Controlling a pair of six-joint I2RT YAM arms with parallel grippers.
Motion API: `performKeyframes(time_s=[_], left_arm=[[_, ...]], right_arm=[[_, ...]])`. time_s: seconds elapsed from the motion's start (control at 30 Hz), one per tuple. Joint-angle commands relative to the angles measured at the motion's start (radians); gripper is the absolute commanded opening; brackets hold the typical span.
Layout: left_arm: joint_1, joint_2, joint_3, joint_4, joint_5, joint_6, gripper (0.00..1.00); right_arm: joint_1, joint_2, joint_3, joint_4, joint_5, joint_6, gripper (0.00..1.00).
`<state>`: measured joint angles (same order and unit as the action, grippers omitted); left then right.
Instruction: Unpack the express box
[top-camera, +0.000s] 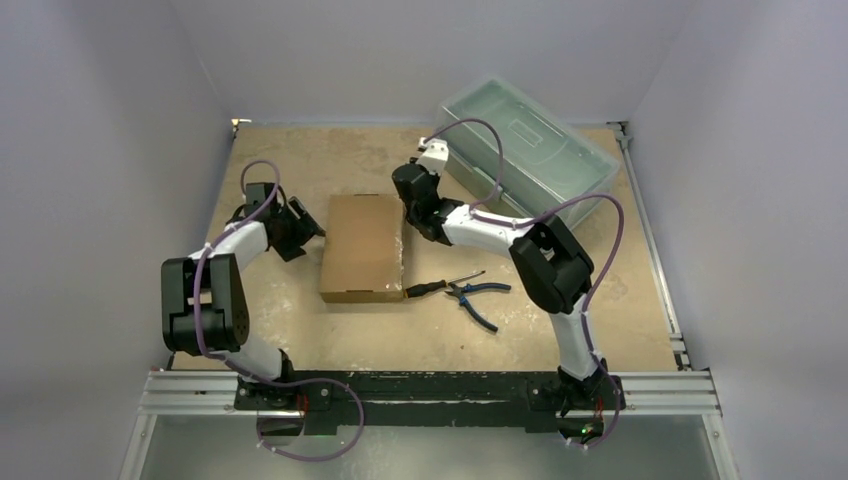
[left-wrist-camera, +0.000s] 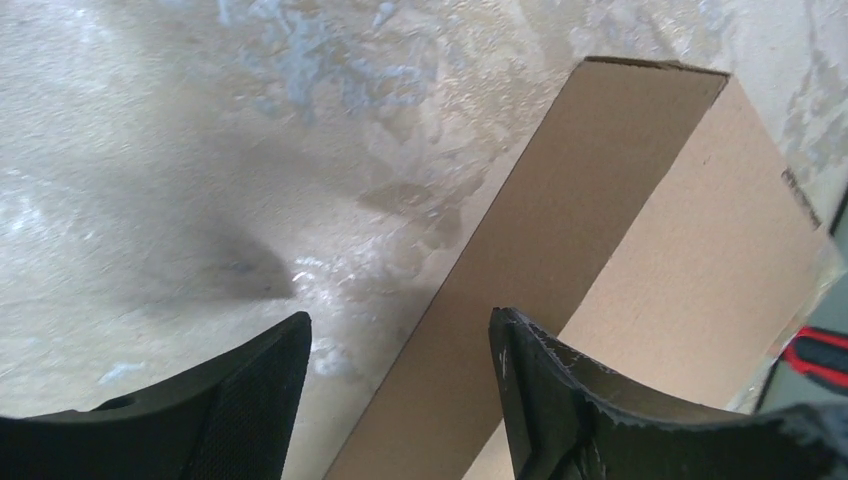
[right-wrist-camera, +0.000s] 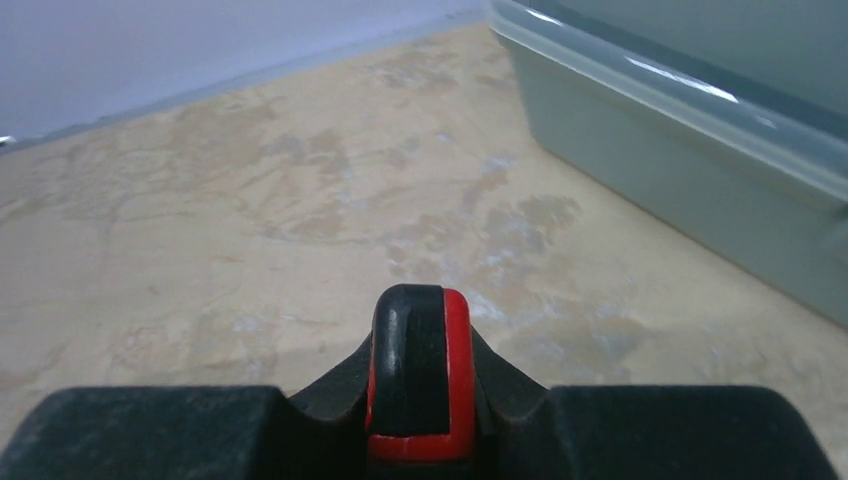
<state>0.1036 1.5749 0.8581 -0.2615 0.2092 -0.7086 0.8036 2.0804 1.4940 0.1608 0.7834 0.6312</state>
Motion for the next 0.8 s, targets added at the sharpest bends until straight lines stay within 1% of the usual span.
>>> performKeyframes(time_s=[0.0,0.07,0.13,0.2,0.27,0.33,0.4,0.47,0.57,0.67,0.7,0.77], left_arm=[[0.002,-0.076,0.059,-0.116,-0.08,0.069,0.66],[0.002,-0.143,0.064,-0.14,-0.169,0.082,0.66],[0.0,-0.215,0.054,-0.134,-0.204,0.119,0.65],[-0.002,-0.288,0.035,-0.117,-0.135,0.194,0.62],[-0.016,-0.369,-0.005,-0.086,-0.032,0.253,0.58],[-0.049,-0.456,-0.06,-0.051,0.075,0.3,0.57],[-0.111,-0.532,-0.102,-0.017,0.144,0.337,0.57],[-0.192,-0.576,-0.106,-0.039,0.155,0.378,0.57],[-0.235,-0.624,-0.119,-0.067,0.201,0.433,0.56],[-0.302,-0.696,-0.164,-0.039,0.242,0.464,0.55],[-0.341,-0.732,-0.18,-0.025,0.246,0.472,0.55],[-0.454,-0.785,-0.199,-0.023,0.177,0.507,0.55]], right_arm=[[0.003,-0.054,0.088,0.183,-0.123,-0.218,0.0],[0.003,-0.077,0.119,0.094,-0.052,-0.267,0.0],[0.003,-0.113,0.125,0.036,-0.014,-0.289,0.0],[0.005,-0.166,0.088,0.039,-0.028,-0.295,0.0],[0.011,-0.209,0.046,0.067,-0.074,-0.295,0.0],[0.012,-0.222,0.04,0.066,-0.113,-0.293,0.0],[0.012,-0.22,0.042,0.054,-0.138,-0.291,0.0],[0.012,-0.213,0.046,0.058,-0.156,-0.292,0.0],[0.013,-0.19,0.059,0.055,-0.193,-0.294,0.0],[0.013,-0.174,0.069,0.055,-0.213,-0.286,0.0],[0.012,-0.176,0.069,0.048,-0.212,-0.279,0.0],[0.011,-0.188,0.056,0.045,-0.219,-0.257,0.0]])
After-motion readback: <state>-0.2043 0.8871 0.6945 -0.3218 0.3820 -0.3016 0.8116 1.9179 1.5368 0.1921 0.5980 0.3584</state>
